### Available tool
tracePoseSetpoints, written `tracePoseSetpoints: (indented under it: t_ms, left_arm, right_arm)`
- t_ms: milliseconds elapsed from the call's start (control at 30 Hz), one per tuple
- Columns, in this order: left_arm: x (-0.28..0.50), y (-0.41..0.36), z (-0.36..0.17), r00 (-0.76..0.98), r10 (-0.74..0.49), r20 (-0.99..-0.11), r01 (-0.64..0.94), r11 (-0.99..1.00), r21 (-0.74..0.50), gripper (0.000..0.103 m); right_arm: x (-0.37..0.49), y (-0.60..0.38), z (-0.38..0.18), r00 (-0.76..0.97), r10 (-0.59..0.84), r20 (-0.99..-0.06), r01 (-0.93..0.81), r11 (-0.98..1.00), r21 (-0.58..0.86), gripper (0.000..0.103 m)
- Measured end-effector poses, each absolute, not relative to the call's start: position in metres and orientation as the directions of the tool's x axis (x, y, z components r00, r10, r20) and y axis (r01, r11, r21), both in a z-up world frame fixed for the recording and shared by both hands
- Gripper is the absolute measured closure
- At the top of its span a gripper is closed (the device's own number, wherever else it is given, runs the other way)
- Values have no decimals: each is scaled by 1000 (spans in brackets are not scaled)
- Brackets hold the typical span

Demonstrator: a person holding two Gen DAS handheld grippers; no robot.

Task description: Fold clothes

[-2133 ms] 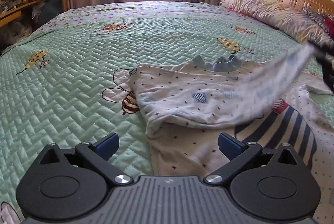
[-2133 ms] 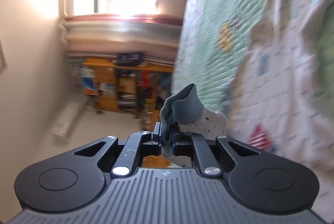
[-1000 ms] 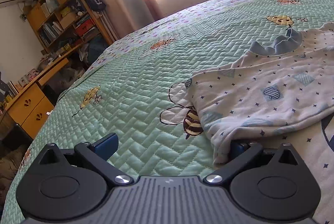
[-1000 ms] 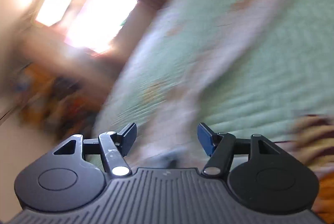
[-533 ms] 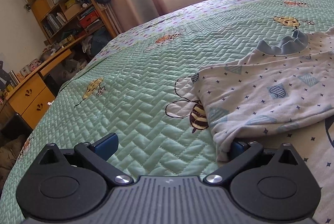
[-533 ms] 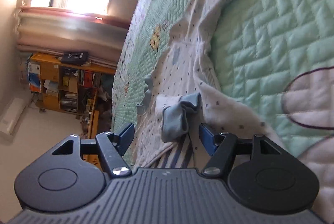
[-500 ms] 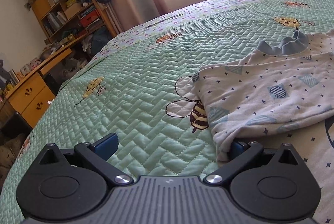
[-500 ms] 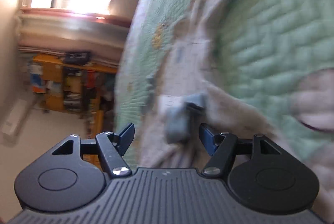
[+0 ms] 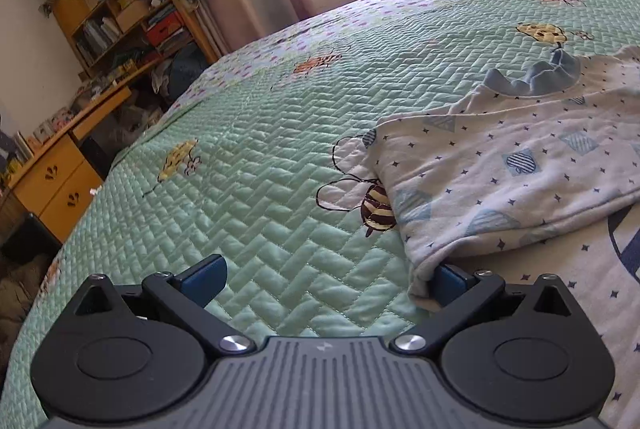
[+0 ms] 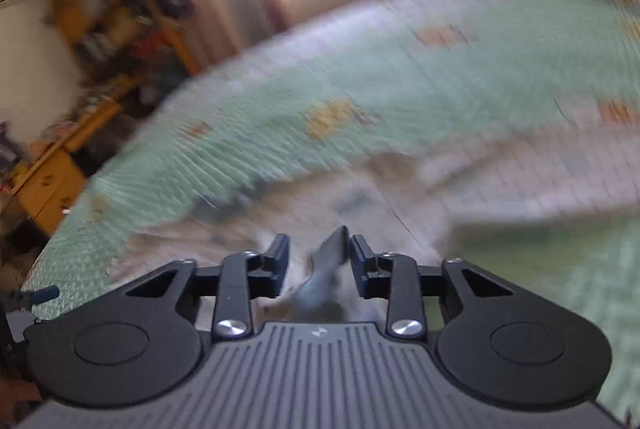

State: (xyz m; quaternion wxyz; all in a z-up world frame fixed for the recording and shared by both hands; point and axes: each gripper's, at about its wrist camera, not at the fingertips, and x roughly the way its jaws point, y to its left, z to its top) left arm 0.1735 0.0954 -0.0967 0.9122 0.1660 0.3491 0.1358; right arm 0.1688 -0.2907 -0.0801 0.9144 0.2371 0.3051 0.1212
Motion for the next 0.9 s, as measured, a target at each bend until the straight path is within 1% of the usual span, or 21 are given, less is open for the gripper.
tracePoseSetpoints:
  t_ms: [33, 67, 100, 167, 233, 300, 367, 400, 433, 467, 500, 533, 600, 633, 700, 733, 800, 833, 900]
  left_arm:
    - [174, 96, -97, 718, 363, -593, -137, 910, 392, 0]
    - [174, 97, -98, 718, 363, -594, -142, 912, 386, 0]
    - [173, 99, -97, 714, 357, -602, -145, 917, 372, 0]
    - [170, 105, -95, 702, 338, -627, -150, 930, 334, 0]
    - [168, 110, -92, 690, 318, -650, -155, 942, 296, 0]
    - [165, 116, -90, 678, 296, -672, -161, 953, 258, 0]
    - [162, 121, -88, 666, 274, -694, -167, 961, 219, 0]
    - [160, 124, -87, 660, 262, -704, -171, 965, 199, 1]
    - [159, 127, -85, 654, 250, -714, -174, 968, 180, 1]
    - [158, 129, -84, 648, 238, -723, -178, 971, 160, 1]
    - [157, 131, -82, 650, 230, -724, -174, 973, 153, 1]
    - [157, 131, -79, 657, 223, -720, -164, 975, 152, 1]
    - [156, 131, -72, 669, 210, -713, -145, 978, 152, 1]
    - [156, 132, -69, 676, 203, -709, -135, 979, 152, 1]
    - [155, 132, -63, 688, 189, -701, -116, 982, 151, 1]
    - [161, 134, -63, 681, 190, -707, -114, 982, 154, 1]
    - [181, 142, -73, 599, 157, -785, -77, 987, 139, 1]
    - [184, 149, -75, 583, 126, -802, -77, 992, 101, 1]
    - [179, 166, -72, 595, 53, -802, -100, 995, -9, 1]
  right_arm:
    - [164, -300, -81, 790, 348, -505, -27, 842, 538, 47]
    - [159, -309, -82, 794, 330, -511, 23, 823, 567, 44]
    - [153, -319, -83, 797, 311, -517, 72, 801, 594, 43]
    - [151, -311, -70, 841, 332, -427, 43, 747, 664, 42]
    - [165, -280, -58, 793, 491, -362, -117, 704, 700, 40]
    - [189, -235, -75, 636, 689, -347, -169, 563, 809, 40]
    - [214, -189, -94, 442, 849, -290, -171, 397, 902, 40]
    - [222, -170, -107, 391, 863, -320, -116, 391, 913, 40]
    - [228, -155, -119, 387, 833, -394, -71, 453, 888, 40]
    - [231, -146, -126, 397, 813, -426, -84, 495, 865, 44]
    - [233, -138, -131, 409, 793, -451, -104, 532, 840, 50]
    - [232, -134, -128, 419, 785, -456, -141, 553, 821, 50]
    - [222, -130, -121, 441, 773, -456, -227, 588, 776, 50]
    - [220, -128, -124, 454, 774, -441, -279, 594, 755, 50]
    - [220, -130, -135, 484, 783, -390, -355, 583, 731, 55]
    - [225, -132, -140, 491, 784, -380, -362, 581, 729, 58]
    - [233, -136, -142, 483, 794, -368, -354, 562, 747, 58]
    - [236, -138, -143, 480, 799, -363, -351, 554, 755, 60]
    - [237, -141, -147, 477, 804, -355, -351, 545, 761, 63]
